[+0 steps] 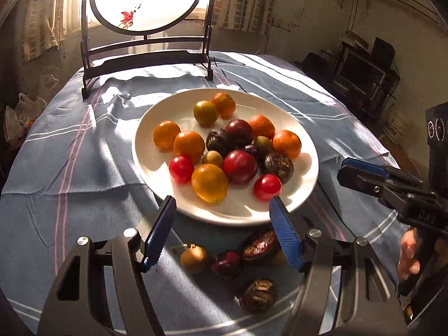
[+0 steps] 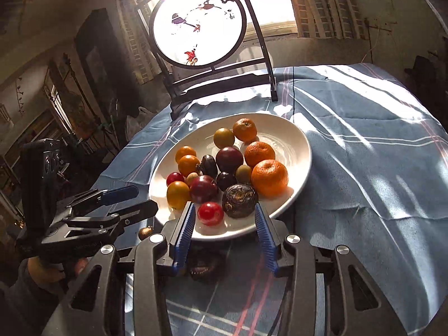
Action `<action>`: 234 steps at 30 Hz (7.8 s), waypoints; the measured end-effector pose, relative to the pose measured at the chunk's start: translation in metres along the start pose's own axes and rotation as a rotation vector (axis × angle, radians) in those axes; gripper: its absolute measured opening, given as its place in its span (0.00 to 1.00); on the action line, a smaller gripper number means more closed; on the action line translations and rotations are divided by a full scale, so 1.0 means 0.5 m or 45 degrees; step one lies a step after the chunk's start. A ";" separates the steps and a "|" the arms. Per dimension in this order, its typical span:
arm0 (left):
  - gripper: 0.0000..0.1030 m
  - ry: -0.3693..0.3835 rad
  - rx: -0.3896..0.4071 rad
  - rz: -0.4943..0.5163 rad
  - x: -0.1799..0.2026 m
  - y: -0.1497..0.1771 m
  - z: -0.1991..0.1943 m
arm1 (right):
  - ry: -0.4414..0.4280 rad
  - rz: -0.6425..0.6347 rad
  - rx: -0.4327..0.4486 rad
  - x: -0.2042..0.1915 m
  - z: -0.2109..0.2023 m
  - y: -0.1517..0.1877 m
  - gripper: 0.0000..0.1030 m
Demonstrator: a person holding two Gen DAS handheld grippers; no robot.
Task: Organize fruits
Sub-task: 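Release both fruits into the white plate from both grippers, then grasp a passion fruit with the left gripper while the right grasps another passion fruit, then drop both passion fruits into the white plate by opening both grippers, then grasp a small yellow fruit with the right gripper while the left grasps another, then release both yellow fruits into the white plate from both grippers, then grasp a dark red cherry with the left gripper while the right grasps a passion fruit, then lower the cherry and passion fruit into the white plate and open both grippers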
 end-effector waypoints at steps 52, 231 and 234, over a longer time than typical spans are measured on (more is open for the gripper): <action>0.33 0.000 0.130 0.004 0.022 0.031 -0.093 | 0.001 0.003 0.007 -0.003 -0.024 -0.056 0.41; 0.29 -0.100 0.091 -0.033 -0.020 -0.138 0.043 | 0.074 -0.011 0.028 -0.001 0.084 -0.152 0.40; 0.29 -0.155 0.063 -0.031 -0.039 -0.180 0.092 | 0.067 0.009 0.003 -0.005 0.138 -0.188 0.40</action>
Point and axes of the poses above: each gripper's, at about its wrist camera, not at the fingertips, and z roughly the way its jaws point, x to its right, y to its underside, the point moved 3 cm from there along z, roughly the way its jaws point, and after that the axes turned 8 degrees about y, right-handed, at the moved point
